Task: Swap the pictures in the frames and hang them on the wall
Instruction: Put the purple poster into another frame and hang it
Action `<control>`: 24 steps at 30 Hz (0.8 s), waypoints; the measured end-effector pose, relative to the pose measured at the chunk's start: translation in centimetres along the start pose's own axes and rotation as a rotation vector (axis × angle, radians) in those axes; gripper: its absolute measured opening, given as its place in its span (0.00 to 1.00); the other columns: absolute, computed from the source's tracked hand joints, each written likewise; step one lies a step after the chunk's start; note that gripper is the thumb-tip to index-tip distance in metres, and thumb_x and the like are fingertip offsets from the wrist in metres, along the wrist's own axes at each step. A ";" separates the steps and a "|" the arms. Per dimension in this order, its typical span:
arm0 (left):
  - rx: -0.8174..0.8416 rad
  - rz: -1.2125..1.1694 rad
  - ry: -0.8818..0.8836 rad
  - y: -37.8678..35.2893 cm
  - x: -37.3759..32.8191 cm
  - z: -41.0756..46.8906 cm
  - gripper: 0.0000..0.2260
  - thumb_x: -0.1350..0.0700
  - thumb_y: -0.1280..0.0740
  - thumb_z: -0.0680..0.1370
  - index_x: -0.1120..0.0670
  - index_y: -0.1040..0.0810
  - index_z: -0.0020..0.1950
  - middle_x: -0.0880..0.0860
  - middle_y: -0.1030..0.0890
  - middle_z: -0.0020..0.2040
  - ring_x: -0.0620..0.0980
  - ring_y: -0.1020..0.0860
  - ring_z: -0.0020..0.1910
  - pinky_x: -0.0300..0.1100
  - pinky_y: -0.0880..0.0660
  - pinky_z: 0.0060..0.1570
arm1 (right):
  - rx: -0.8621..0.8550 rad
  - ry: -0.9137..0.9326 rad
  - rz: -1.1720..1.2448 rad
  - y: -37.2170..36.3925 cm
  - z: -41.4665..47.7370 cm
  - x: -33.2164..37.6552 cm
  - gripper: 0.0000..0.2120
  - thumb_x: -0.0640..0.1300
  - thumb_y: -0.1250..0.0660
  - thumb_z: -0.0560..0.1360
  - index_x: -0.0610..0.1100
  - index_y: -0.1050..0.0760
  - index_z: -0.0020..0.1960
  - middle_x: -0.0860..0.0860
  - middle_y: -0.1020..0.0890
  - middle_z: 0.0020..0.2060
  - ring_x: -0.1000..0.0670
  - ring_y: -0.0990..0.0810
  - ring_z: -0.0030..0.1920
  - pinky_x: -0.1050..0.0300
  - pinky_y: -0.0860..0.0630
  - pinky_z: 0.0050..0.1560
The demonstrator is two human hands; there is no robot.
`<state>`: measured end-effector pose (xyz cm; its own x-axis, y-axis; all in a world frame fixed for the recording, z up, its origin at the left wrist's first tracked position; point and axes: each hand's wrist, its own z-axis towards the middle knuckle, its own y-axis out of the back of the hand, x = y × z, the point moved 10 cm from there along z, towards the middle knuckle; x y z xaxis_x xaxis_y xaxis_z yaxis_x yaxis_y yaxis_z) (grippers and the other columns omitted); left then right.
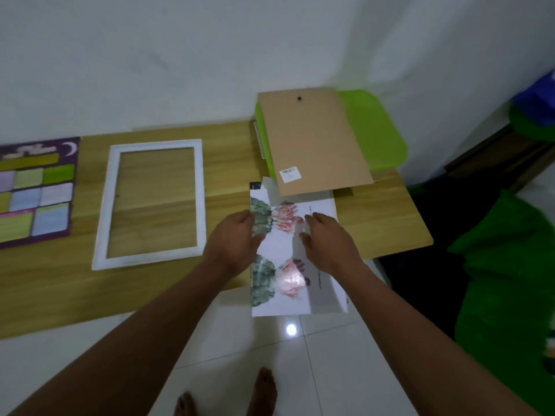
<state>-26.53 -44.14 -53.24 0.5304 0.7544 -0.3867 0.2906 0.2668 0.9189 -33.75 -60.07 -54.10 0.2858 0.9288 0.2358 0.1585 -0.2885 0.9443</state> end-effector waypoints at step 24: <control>-0.279 -0.176 0.570 19.8 42.1 -14.9 0.22 0.48 0.30 0.74 0.63 0.20 0.59 0.62 0.18 0.54 0.60 0.21 0.55 0.48 0.27 0.55 | 0.155 0.267 0.069 -3.6 12.1 45.5 0.17 0.52 0.38 0.80 0.43 0.27 0.63 0.45 0.22 0.60 0.44 0.23 0.61 0.52 0.26 0.57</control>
<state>-10.38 1.82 -50.18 -0.0331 0.8642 -0.5020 0.0760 0.5030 0.8609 -9.91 -19.55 -49.57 0.0457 0.9281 0.3694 0.2957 -0.3658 0.8825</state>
